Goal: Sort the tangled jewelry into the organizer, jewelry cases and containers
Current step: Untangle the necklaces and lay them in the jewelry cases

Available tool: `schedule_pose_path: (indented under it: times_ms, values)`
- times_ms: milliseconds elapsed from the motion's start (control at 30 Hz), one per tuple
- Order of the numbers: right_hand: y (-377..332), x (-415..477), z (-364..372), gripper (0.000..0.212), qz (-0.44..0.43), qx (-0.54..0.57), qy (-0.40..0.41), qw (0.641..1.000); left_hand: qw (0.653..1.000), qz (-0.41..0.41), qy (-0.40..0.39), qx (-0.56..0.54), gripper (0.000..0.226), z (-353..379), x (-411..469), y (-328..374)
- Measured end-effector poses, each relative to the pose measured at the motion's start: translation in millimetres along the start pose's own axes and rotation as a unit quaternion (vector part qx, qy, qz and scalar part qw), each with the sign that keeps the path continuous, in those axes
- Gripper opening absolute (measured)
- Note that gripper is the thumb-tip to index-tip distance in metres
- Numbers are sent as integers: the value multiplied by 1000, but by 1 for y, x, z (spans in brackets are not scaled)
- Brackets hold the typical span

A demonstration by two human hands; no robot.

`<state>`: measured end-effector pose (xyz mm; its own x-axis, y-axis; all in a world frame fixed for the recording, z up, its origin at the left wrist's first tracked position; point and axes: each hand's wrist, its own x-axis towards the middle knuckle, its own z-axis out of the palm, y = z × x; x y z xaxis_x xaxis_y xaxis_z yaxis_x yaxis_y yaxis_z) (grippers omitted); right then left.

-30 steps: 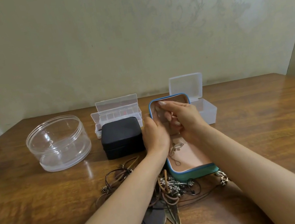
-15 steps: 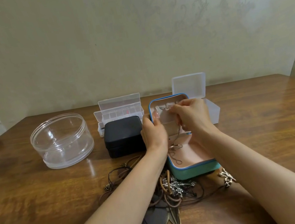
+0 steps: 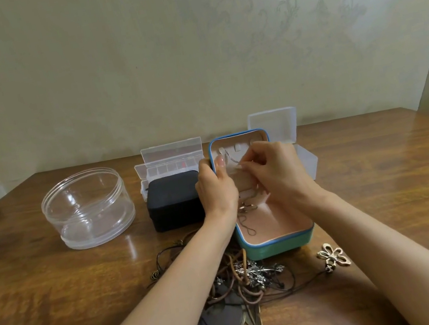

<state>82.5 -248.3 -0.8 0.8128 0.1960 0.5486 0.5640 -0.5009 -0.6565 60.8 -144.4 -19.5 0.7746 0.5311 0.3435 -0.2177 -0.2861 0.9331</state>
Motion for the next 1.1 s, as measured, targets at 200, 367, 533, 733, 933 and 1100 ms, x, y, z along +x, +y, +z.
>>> schedule_pose_path:
  times_ms: [200,367,533,733,933,1100]
  values:
    - [-6,-4,-7,16,61,38,-135,988,999,23,-2,25,14,-3,-1,-3]
    - [-11,-1,-16,7,53,21,-223,973,1000,-13,-2,-11,9,-1,6,2]
    - [-11,0,-19,4,43,-95,-272,957,998,-57,-22,-13,9,3,14,2]
    - [-14,-4,-20,23,21,-151,-347,926,987,-73,-91,111,24,-5,33,7]
    - [-19,-6,-20,35,-8,-136,-350,927,953,-9,-169,252,41,-19,42,13]
    - [-19,-3,-31,26,24,-54,-353,934,939,43,-152,306,33,-25,45,16]
